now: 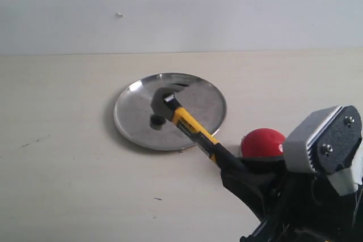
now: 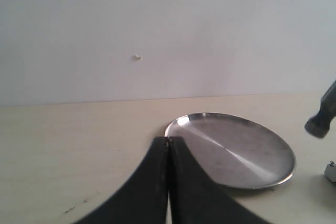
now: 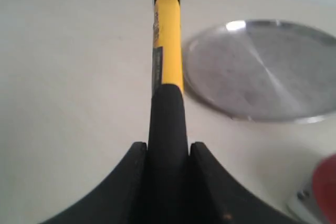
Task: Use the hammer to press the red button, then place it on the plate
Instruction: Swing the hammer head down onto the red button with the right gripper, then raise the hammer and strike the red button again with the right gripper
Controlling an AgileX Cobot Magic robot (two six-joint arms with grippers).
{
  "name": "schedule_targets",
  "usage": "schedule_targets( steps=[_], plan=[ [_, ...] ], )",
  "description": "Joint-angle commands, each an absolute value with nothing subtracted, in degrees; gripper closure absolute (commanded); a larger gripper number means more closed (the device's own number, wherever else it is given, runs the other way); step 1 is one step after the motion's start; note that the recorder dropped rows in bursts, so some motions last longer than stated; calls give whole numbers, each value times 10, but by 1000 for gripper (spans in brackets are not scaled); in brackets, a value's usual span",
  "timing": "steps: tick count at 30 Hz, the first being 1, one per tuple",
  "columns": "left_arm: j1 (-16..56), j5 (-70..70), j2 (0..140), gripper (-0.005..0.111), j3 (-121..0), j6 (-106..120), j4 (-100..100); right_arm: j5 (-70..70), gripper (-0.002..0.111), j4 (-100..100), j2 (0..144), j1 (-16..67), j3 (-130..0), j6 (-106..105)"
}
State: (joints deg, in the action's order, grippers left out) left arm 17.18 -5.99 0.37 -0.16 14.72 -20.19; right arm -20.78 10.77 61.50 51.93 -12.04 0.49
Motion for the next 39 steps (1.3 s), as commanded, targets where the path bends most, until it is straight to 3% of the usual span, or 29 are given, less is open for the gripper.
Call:
schedule_targets(
  steps=[1, 9, 16, 22, 26, 32, 36, 39],
  plan=[
    [171, -59, 0, 107, 0, 146, -200, -179, 108, 48, 621, 435, -134, 95],
    [171, -59, 0, 107, 0, 146, -200, 62, 108, -82, 620, 301, -255, 197],
    [171, -59, 0, 107, 0, 146, -200, 121, 108, -118, 559, 292, -307, 199],
    [171, -59, 0, 107, 0, 146, -200, 278, 108, -310, 410, 292, -340, 396],
    [171, -59, 0, 107, 0, 146, -200, 382, 108, -288, 317, 293, -340, 395],
    [171, -59, 0, 107, 0, 146, -200, 355, 108, -61, 239, 293, -237, 244],
    [171, -59, 0, 107, 0, 146, -200, 356, 108, -40, 246, 293, -237, 277],
    [171, -59, 0, 107, 0, 146, -200, 277, 108, -33, 265, 293, -205, 282]
  ],
)
